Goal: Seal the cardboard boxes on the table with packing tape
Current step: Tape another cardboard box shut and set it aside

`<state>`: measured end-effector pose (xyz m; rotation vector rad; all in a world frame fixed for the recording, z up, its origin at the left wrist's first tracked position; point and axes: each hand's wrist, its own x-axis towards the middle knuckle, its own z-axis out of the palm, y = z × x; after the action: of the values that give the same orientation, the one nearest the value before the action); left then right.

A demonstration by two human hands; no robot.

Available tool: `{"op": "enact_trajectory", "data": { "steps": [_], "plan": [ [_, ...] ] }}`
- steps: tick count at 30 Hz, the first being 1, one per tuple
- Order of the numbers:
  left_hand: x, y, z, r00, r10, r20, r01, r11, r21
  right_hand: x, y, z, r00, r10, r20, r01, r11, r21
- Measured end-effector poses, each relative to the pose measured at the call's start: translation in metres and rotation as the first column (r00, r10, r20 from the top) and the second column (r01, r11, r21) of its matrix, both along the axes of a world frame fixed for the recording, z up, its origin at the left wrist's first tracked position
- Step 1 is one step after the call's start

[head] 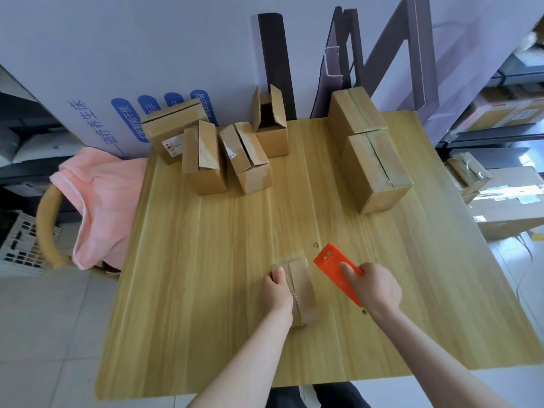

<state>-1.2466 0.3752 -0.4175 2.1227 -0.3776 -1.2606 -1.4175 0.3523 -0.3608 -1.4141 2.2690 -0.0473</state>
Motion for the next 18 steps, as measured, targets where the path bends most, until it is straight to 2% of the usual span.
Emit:
{"op": "enact_trajectory", "data": {
  "steps": [2,5,7,9,11,12,13,14,15,17,18],
  "plan": [
    [-0.005,-0.002,0.006,0.987,0.114,-0.117,-0.107,0.992,0.066,-0.005,0.004,0.008,0.979,-0.119,0.166,0.137,0.985,-0.105],
    [-0.006,-0.003,0.012,0.939,0.218,-0.266,-0.190,0.974,0.126,0.001,0.010,0.018,0.826,-0.249,0.506,0.384,0.905,-0.182],
    [-0.005,0.000,0.016,0.907,0.245,-0.342,-0.220,0.969,0.112,0.014,0.016,0.019,0.669,-0.311,0.675,0.506,0.856,-0.107],
    [-0.003,0.005,0.018,0.918,0.218,-0.330,-0.205,0.976,0.073,0.027,0.022,0.017,0.553,-0.362,0.750,0.557,0.830,-0.010],
    [0.001,0.011,0.019,0.983,0.116,-0.143,-0.115,0.993,0.016,0.035,0.023,0.015,0.509,-0.394,0.765,0.577,0.816,0.037],
    [0.005,0.013,0.020,0.999,0.034,0.007,-0.034,0.999,-0.027,0.038,0.022,0.015,0.505,-0.396,0.767,0.579,0.814,0.039],
    [0.010,0.016,0.022,0.977,-0.074,0.198,0.091,0.993,-0.075,0.039,0.020,0.015,0.510,-0.391,0.767,0.576,0.817,0.033],
    [0.013,0.017,0.024,0.899,-0.183,0.397,0.246,0.962,-0.114,0.039,0.018,0.016,0.518,-0.381,0.765,0.570,0.821,0.023],
    [0.015,0.017,0.026,0.785,-0.274,0.556,0.410,0.902,-0.133,0.039,0.017,0.016,0.529,-0.371,0.764,0.562,0.827,0.012],
    [0.016,0.009,0.032,0.587,-0.440,0.680,0.670,0.735,-0.103,0.038,0.017,0.016,0.536,-0.365,0.761,0.559,0.829,0.003],
    [0.013,0.004,0.035,0.556,-0.502,0.663,0.727,0.680,-0.094,0.038,0.018,0.016,0.527,-0.374,0.763,0.567,0.824,0.013]
  ]
}}
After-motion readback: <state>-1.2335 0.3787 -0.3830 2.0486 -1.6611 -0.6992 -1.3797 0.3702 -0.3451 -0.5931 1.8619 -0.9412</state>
